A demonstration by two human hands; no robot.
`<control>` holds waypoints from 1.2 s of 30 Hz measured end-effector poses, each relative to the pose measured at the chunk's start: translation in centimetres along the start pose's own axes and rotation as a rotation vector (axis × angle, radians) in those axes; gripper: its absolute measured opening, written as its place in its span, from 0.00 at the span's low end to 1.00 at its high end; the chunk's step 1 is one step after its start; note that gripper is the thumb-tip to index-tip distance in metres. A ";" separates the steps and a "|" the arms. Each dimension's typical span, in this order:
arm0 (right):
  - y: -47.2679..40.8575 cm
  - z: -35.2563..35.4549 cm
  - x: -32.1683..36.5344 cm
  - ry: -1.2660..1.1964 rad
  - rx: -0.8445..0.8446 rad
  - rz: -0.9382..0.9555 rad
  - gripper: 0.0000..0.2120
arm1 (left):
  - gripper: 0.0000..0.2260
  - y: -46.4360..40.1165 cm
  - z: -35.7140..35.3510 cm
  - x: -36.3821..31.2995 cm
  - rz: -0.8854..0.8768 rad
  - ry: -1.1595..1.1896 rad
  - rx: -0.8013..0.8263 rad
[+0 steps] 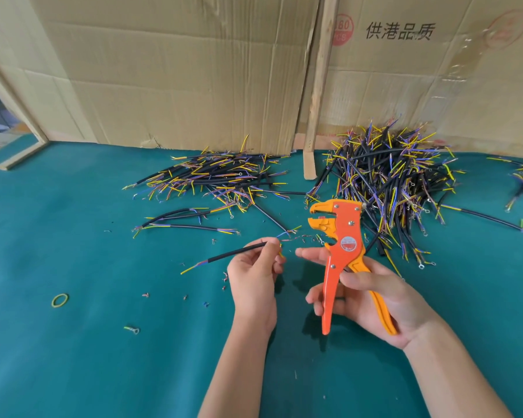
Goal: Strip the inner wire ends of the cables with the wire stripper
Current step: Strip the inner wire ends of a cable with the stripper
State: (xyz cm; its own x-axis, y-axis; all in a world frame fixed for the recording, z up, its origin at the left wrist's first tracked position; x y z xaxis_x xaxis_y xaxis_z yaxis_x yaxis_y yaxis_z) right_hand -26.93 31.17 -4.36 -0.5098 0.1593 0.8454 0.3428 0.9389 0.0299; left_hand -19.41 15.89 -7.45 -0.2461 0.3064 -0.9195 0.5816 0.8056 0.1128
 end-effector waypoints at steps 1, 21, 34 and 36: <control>0.0 0.2 0.1 -0.007 -0.043 -0.007 0.32 | 0.10 0.0 0.0 0.0 0.005 0.014 0.000; -0.2 -1.3 -1.1 0.032 -0.138 -0.228 0.13 | 0.06 0.0 0.0 0.2 -0.020 0.002 -0.010; -0.4 -1.5 -1.4 0.016 -0.213 -0.192 0.15 | 0.04 0.0 0.1 0.2 -0.032 -0.022 0.002; -0.9 -1.6 -1.6 0.037 -0.271 -0.147 0.17 | 0.04 0.1 0.0 0.2 -0.037 -0.019 0.017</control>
State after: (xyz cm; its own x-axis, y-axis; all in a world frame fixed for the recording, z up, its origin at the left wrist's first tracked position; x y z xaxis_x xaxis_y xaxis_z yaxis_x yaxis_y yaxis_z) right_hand -25.13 29.61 -4.85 -0.5426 0.0117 0.8399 0.4676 0.8348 0.2905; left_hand -19.38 15.98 -7.64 -0.2526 0.2669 -0.9300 0.5854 0.8075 0.0727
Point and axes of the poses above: each hand's wrist, its own y-axis away from the middle knuckle, its own z-axis out of the back of the hand, x = y × z, the point moved 4 cm from there along -y, towards the middle knuckle, and after that the axes turned 4 degrees about -y, right-handed, at the moved point
